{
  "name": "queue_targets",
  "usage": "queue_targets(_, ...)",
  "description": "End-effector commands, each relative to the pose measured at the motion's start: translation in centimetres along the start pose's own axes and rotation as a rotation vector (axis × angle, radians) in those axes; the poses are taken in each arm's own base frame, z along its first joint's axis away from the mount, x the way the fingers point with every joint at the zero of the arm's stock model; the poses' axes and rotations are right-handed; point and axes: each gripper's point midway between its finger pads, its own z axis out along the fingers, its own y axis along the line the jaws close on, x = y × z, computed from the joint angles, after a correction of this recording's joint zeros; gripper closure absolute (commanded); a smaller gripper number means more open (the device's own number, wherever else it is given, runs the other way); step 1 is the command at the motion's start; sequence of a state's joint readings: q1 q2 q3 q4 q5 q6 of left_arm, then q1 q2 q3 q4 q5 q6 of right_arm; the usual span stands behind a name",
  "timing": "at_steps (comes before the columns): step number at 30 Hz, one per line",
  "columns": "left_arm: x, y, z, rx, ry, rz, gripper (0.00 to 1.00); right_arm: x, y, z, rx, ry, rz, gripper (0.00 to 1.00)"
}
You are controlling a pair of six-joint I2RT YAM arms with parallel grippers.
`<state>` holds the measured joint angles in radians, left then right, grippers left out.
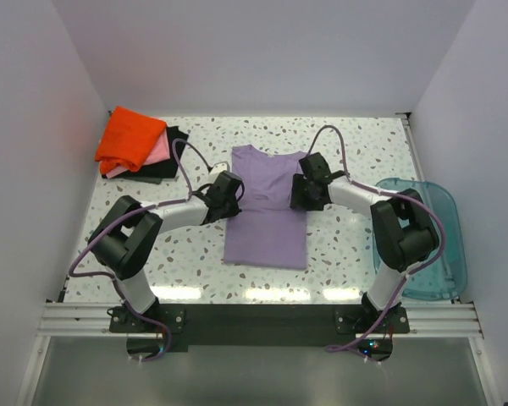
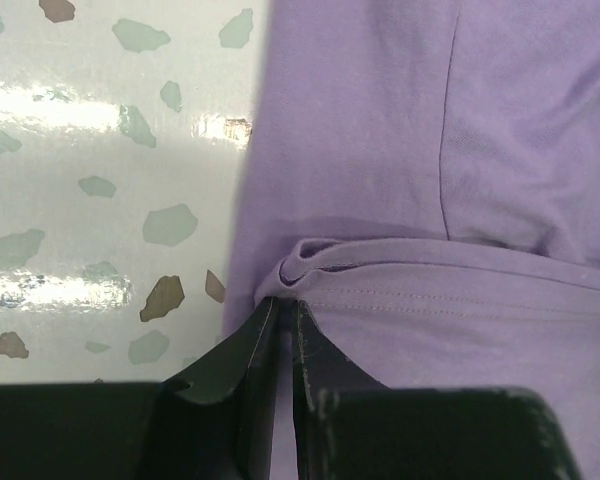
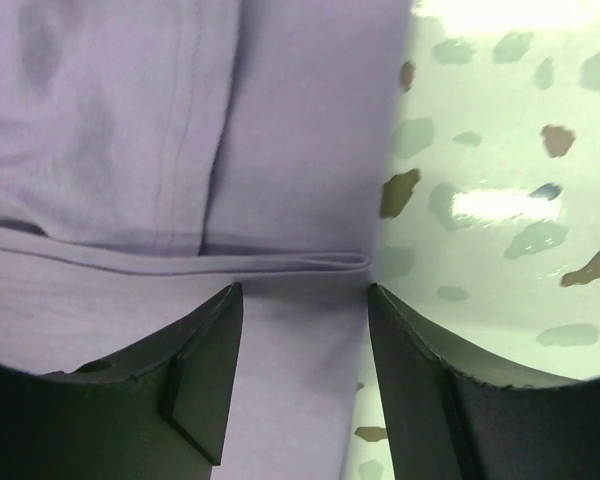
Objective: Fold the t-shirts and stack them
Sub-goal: Fold the tshirt
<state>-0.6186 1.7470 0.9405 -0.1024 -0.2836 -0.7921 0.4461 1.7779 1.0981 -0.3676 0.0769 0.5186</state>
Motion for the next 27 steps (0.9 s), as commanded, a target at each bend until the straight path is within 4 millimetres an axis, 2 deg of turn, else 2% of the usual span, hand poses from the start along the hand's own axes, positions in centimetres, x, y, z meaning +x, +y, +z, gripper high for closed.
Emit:
queue_targets(1, -0.9, 0.0, -0.5, -0.012, -0.014, 0.026, 0.85, -1.1, -0.4, 0.7, -0.043, -0.016, 0.012, 0.44)
queue_targets(5, -0.7, 0.2, -0.2, -0.018, -0.006, 0.031, 0.85, -0.2, -0.7, 1.9, -0.046, 0.021, 0.021, 0.45)
queue_targets(10, -1.1, 0.0, -0.5, -0.01, -0.014, 0.04, 0.84, 0.2, -1.4, 2.0, -0.028, 0.04, 0.051, 0.46)
queue_targets(14, -3.1, -0.9, -1.6, 0.04, -0.058, 0.036, 0.76, -1.4, -2.2, 0.2, -0.017, -0.001, 0.082, 0.41)
queue_targets(15, -3.8, -1.1, -2.0, 0.054, -0.073, 0.029, 0.74, -1.8, -2.4, -0.2, -0.013, -0.009, 0.092, 0.35)
queue_targets(18, -6.5, -2.8, -4.6, 0.151, -0.142, 0.022, 0.61, -3.7, -2.7, -2.4, 0.003, -0.057, 0.098, 0.27)
queue_targets(19, -6.9, -2.9, -5.2, 0.157, -0.153, 0.023, 0.55, -3.5, -3.0, -3.0, 0.023, -0.049, 0.098, 0.25)
queue_targets(21, -7.8, -3.0, -6.6, 0.167, -0.179, 0.015, 0.51, -3.9, -3.0, -4.8, 0.018, -0.081, 0.116, 0.23)
queue_targets(23, -7.3, -2.2, -7.3, 0.146, -0.157, 0.006, 0.48, -3.2, -2.9, -6.0, -0.004, -0.084, 0.135, 0.23)
queue_targets(24, -6.6, -1.4, -7.4, 0.126, -0.141, 0.0, 0.48, -2.9, -2.3, -7.3, -0.047, -0.094, 0.158, 0.23)
queue_targets(26, -5.2, -0.5, -8.3, 0.122, -0.109, -0.033, 0.48, -0.1, -2.5, -7.8, -0.063, -0.059, 0.172, 0.24)
queue_targets(27, -3.0, 0.8, -8.0, 0.104, -0.063, -0.031, 0.48, 1.1, -2.3, -8.0, -0.072, -0.047, 0.189, 0.25)
